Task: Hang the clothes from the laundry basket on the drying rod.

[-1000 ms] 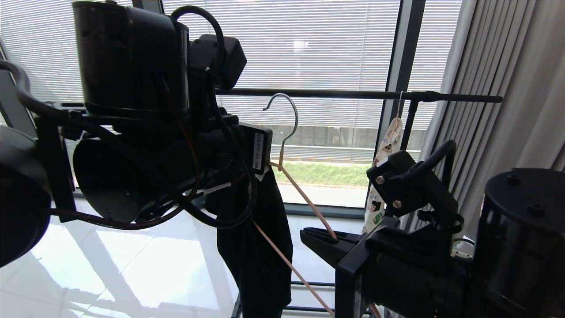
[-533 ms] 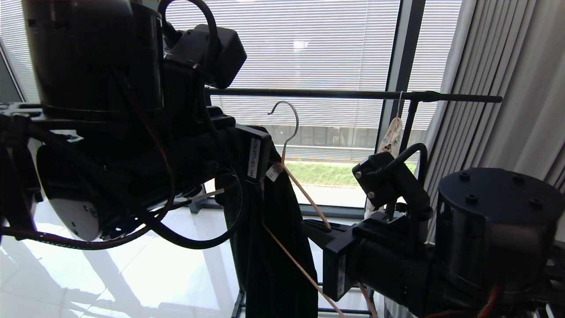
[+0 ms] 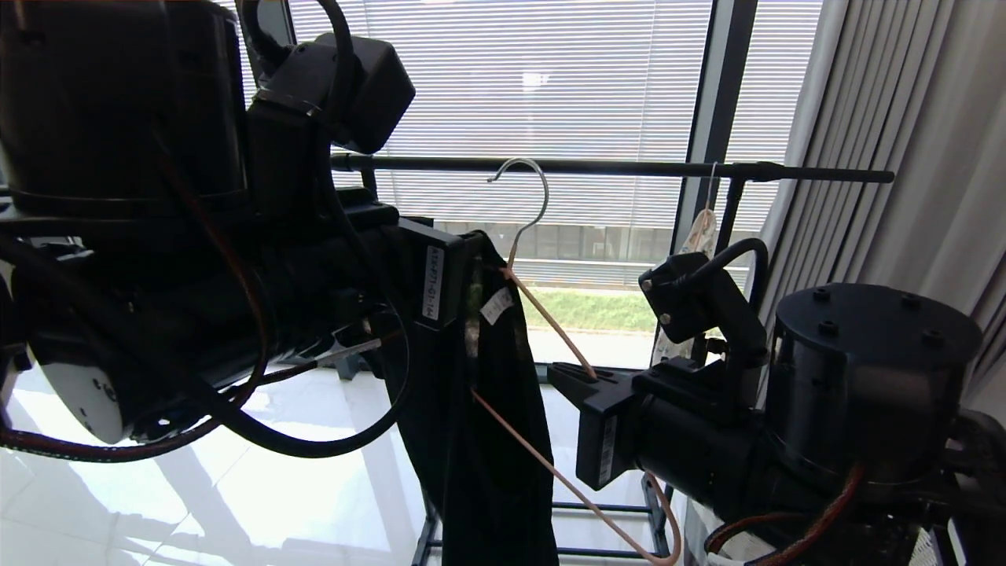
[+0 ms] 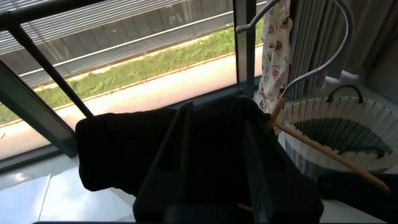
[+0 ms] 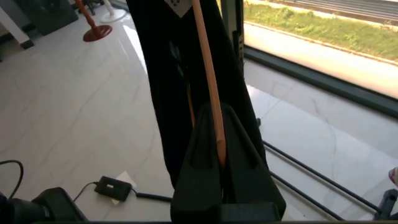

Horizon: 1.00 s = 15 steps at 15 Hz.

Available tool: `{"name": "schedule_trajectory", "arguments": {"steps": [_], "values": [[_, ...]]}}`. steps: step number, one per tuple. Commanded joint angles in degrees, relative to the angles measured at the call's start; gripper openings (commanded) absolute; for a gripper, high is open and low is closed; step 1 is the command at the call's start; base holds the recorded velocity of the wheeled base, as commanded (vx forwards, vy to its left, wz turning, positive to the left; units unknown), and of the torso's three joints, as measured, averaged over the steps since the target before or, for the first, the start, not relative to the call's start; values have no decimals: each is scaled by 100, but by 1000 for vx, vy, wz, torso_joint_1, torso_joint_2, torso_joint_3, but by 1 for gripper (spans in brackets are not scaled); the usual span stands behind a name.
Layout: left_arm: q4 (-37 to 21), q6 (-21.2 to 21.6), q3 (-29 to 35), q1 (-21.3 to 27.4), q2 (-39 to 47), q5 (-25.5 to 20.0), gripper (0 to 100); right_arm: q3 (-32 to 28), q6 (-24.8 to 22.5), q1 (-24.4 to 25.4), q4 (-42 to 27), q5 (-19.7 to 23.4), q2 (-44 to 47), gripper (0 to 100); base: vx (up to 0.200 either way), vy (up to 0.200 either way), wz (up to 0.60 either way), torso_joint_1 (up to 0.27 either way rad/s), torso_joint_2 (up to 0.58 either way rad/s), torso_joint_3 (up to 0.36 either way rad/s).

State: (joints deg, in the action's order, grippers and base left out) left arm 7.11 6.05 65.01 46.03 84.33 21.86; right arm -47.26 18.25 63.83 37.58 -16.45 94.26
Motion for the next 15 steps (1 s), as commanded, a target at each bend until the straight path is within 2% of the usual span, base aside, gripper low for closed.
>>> {"name": "schedule_trajectory", "arguments": {"steps": [1,4,7,8,9,10,12,15], "values": [[1,46,-24,2,-110,3,100,42,-181,7,65,-78,58,0,0,0,0,0,0,0],[1,283,-270,-15,-497,3,100,51,-586,-81,241,-87,58,0,0,0,0,0,0,0],[-16,353,-753,-182,-936,3,100,367,-1104,-380,531,-43,-39,0,0,0,0,0,0,0],[19,608,-1377,-402,-1130,-76,100,745,-1350,-573,539,247,-355,0,0,0,0,0,0,0],[36,775,-1667,-420,-1226,-305,100,1009,-1403,-714,548,651,-558,0,0,0,0,0,0,0],[133,819,-1966,-420,-1314,-788,100,1395,-1517,-855,531,1205,-874,0,0,0,0,0,0,0],[511,933,-2511,-420,-1306,-1571,100,2010,-1772,-934,513,1601,-1217,0,0,0,0,0,0,0],[801,1689,-3197,-420,-1306,-2625,100,2643,-2045,-907,522,2295,-1480,0,0,0,0,0,0,0]]}}
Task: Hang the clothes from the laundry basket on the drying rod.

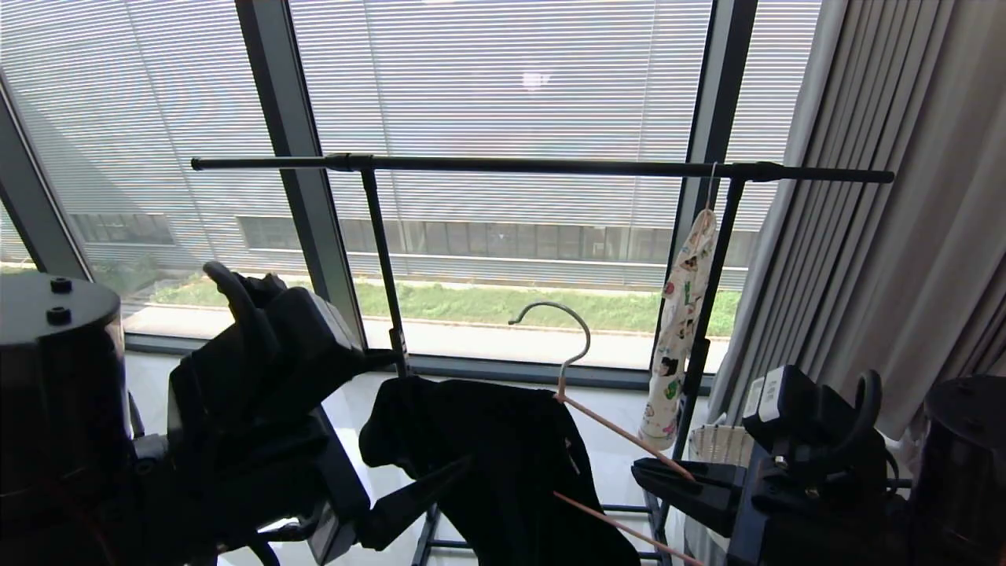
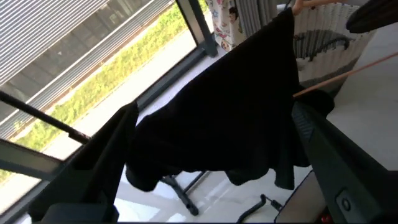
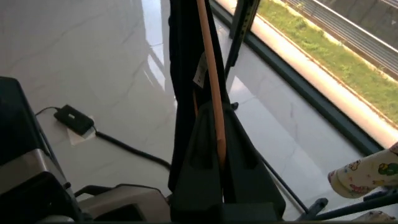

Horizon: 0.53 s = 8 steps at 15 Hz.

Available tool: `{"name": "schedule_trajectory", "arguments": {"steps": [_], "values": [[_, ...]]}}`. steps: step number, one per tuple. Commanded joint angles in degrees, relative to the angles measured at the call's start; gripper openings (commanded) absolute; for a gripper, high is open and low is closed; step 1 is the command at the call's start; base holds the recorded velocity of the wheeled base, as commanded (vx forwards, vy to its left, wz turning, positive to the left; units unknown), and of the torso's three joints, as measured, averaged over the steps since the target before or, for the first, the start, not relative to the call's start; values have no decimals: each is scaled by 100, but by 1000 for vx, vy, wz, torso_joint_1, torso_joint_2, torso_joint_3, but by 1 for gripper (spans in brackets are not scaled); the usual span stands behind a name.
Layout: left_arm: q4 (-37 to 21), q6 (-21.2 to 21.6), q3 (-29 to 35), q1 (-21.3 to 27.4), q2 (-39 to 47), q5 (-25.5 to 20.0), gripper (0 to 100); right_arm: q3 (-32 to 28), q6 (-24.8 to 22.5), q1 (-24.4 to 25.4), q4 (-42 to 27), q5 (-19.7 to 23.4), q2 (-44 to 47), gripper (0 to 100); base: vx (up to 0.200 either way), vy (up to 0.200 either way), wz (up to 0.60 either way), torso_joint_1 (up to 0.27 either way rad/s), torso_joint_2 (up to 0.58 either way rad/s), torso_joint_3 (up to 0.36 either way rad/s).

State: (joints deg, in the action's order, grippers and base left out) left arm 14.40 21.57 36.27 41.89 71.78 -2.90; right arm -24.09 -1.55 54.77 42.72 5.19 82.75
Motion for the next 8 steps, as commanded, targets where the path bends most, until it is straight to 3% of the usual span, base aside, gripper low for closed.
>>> {"name": "schedule_trajectory", "arguments": {"steps": [1,3,8], "values": [[98,243,-366,-5,-6,-518,100,466,-214,-2,9,298,-374,0,0,0,0,0,0,0],[107,278,-366,-14,187,-879,100,651,-381,-2,9,509,-453,0,0,0,0,0,0,0],[450,427,-568,39,574,-905,100,765,-627,51,9,702,-549,0,0,0,0,0,0,0]]}}
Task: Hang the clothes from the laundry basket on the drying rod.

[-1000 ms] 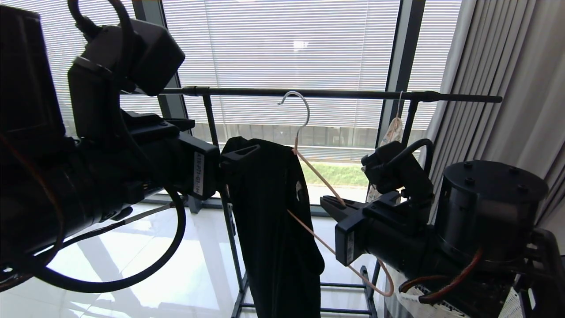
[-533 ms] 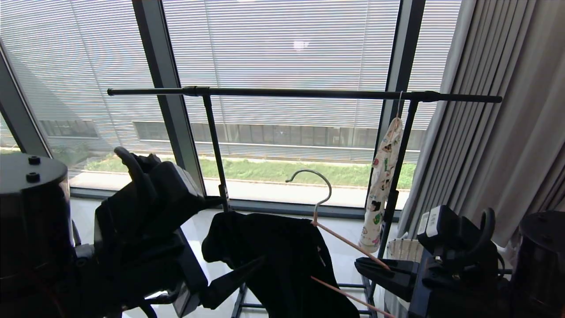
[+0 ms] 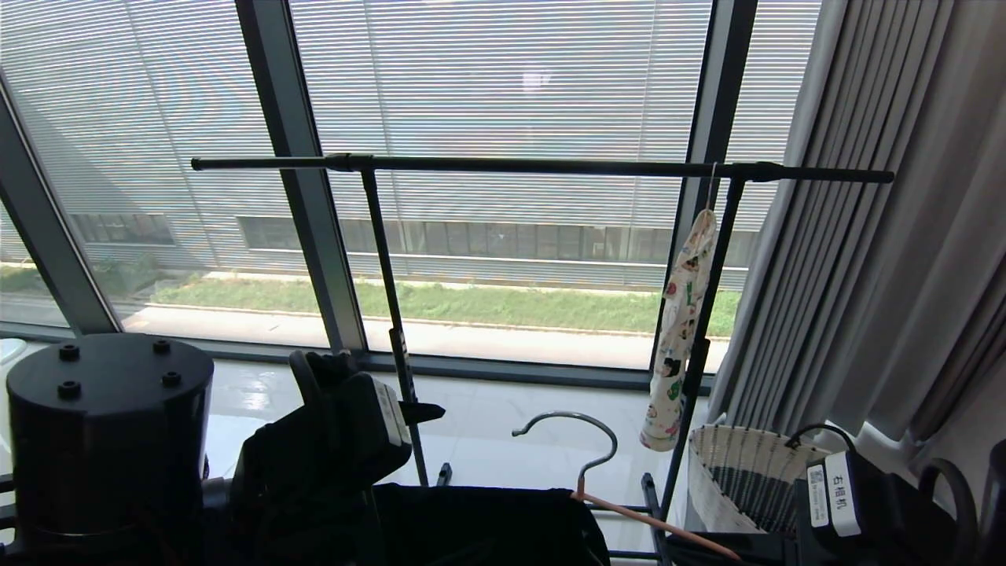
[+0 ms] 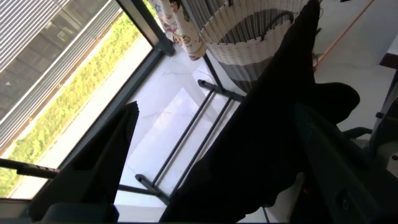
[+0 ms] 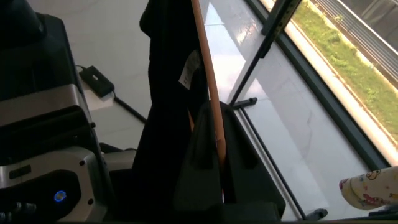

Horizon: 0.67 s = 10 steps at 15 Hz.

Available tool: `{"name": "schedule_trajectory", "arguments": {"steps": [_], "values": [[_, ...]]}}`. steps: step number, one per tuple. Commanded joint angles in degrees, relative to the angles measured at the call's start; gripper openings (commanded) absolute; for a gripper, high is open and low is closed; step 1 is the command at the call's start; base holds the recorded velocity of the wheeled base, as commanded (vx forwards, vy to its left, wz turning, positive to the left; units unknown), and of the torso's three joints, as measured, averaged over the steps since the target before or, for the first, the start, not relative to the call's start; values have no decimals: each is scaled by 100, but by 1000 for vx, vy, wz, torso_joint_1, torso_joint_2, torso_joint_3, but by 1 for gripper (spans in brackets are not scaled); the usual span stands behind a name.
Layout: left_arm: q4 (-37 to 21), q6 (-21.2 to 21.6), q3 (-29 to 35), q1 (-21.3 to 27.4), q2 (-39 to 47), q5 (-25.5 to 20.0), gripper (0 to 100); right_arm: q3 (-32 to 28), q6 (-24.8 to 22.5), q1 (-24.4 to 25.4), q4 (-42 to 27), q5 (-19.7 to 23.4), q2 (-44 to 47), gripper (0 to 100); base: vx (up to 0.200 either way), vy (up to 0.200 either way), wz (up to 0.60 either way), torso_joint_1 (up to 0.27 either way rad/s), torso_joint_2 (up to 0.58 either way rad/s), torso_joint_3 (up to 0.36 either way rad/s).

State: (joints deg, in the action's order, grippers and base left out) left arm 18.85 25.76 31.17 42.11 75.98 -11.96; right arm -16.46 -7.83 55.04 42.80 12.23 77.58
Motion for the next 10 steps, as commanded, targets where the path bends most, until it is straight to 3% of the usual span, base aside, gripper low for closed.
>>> {"name": "schedule_trajectory", "arguments": {"steps": [1,8,9,10], "values": [[5,34,-76,78,162,1,100,2,0,33,0,-1,-41,0,0,0,0,0,0,0],[5,193,-173,78,391,18,100,-332,-87,534,9,-54,-103,0,0,0,0,0,0,0],[5,193,-173,78,382,18,0,-332,-87,534,9,-54,-120,0,0,0,0,0,0,0],[5,193,-164,78,382,18,0,-332,-123,534,9,-54,-120,0,0,0,0,0,0,0]]}}
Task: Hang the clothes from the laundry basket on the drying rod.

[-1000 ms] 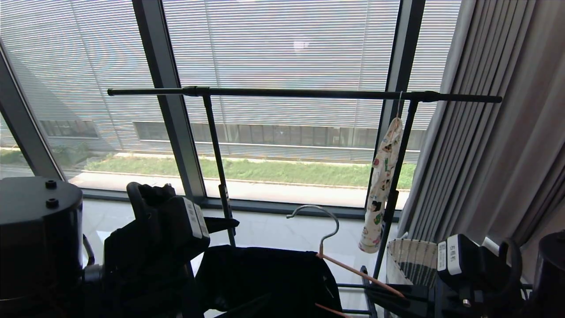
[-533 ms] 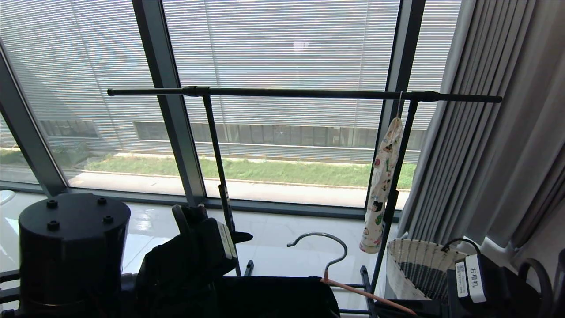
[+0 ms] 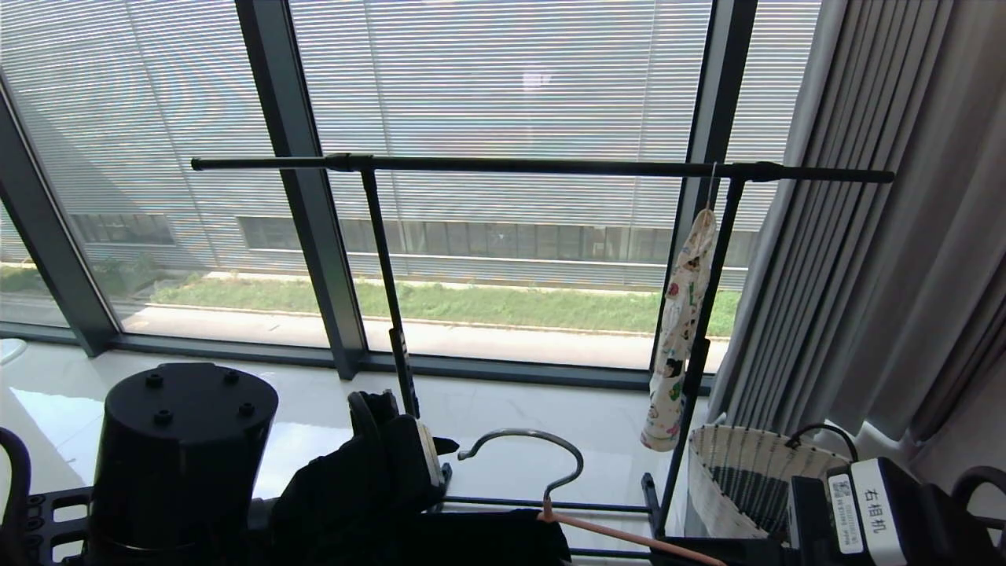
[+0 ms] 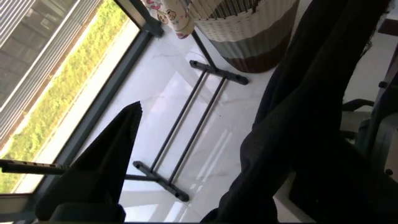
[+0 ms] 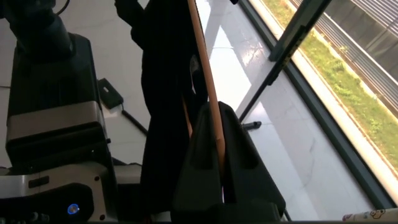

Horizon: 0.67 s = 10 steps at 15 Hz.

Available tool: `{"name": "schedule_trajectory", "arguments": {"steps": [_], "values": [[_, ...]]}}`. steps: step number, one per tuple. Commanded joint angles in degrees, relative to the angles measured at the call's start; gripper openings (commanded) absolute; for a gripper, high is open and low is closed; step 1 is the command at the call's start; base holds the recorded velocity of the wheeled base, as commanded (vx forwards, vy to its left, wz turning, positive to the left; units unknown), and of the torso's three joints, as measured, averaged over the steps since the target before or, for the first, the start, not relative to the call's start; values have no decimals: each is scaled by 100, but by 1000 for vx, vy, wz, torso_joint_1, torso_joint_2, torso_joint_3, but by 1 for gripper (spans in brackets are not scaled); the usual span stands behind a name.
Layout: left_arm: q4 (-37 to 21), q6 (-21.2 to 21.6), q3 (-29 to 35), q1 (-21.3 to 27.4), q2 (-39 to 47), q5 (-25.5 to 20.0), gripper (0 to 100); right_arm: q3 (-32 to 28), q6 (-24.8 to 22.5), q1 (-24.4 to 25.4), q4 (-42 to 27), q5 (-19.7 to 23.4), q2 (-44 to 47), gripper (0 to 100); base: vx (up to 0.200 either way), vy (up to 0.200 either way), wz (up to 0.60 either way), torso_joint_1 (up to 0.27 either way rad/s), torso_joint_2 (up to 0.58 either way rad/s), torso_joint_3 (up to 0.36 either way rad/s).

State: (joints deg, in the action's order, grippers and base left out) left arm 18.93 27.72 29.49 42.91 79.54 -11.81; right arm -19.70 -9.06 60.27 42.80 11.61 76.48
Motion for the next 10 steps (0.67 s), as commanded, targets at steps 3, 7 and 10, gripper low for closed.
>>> {"name": "schedule_trajectory", "arguments": {"steps": [3,7,10], "values": [[14,-12,13,7,26,-5,0,-8,-43,11,9,0,-11,0,0,0,0,0,0,0],[207,-48,-57,-37,17,-5,0,36,-79,11,9,-115,-11,100,0,0,0,0,0,0],[322,-56,-92,-107,26,47,0,36,-123,-42,9,-501,-46,100,0,0,0,0,0,0]]}}
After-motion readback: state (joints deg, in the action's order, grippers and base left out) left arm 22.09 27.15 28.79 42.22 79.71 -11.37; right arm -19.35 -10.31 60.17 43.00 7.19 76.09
